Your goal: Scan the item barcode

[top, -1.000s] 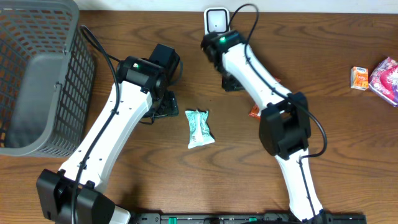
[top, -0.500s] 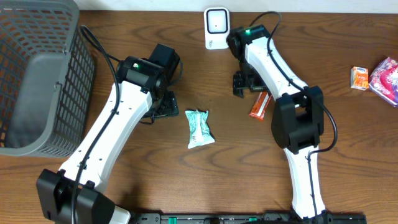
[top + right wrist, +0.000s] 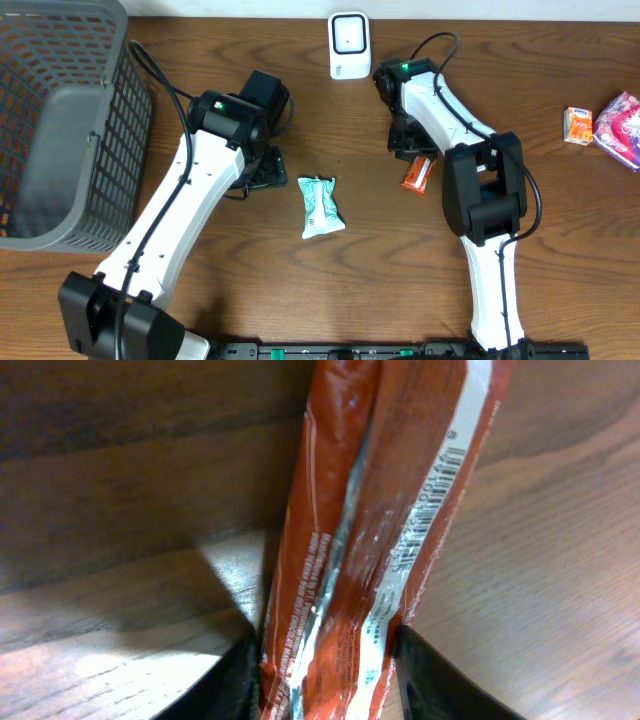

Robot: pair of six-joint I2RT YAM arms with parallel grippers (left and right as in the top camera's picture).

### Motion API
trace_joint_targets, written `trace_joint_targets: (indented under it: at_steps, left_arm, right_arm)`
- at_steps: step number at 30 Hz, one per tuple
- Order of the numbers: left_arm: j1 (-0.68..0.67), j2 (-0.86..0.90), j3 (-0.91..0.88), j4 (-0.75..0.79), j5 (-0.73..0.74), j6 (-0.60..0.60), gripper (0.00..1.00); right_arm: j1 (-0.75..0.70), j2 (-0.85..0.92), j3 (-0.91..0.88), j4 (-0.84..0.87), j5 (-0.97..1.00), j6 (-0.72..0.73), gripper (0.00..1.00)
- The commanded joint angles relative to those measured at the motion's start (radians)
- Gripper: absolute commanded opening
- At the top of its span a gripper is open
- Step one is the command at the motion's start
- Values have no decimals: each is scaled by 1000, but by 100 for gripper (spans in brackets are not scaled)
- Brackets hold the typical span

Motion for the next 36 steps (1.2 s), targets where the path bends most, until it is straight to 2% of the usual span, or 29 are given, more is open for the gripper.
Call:
trace_joint_targets:
  at_steps: [1,4,8,11,18,19,22,27,36]
  left_arm:
    - [1,8,2,-6,-16,-12,98]
    - [1,8,2,-6,-17,-12,98]
    - [1,8,2,-6,-17,-12,98]
    - [1,8,2,-6,-16,-12,98]
    - [1,8,2,-6,-16,-12,98]
    - [1,8,2,-6,-16,-11,98]
    - [1,8,2,-6,-16,-12,98]
    - [1,8,2,-6,-16,-11,98]
    - [1,8,2,-6,-16,-12,98]
  right_arm:
    - [-4,7,-60,33,11,6,32]
    - [-4,7,-92,51,11,6,1]
    - [-5,5,-90,43,-69,-9,1]
    - [-11,3,-45,24,-230,-81,1]
    - [-71,-18,110,-7,-805,-351,1]
    - [-93,-19,133,-6,-980,-427,1]
    - [-125,-19,133,-3,-1157,-521,1]
    - [-161,-19,58,21,-1311,-628,1]
    - [-256,-19,-219,208,-1442,-628,1]
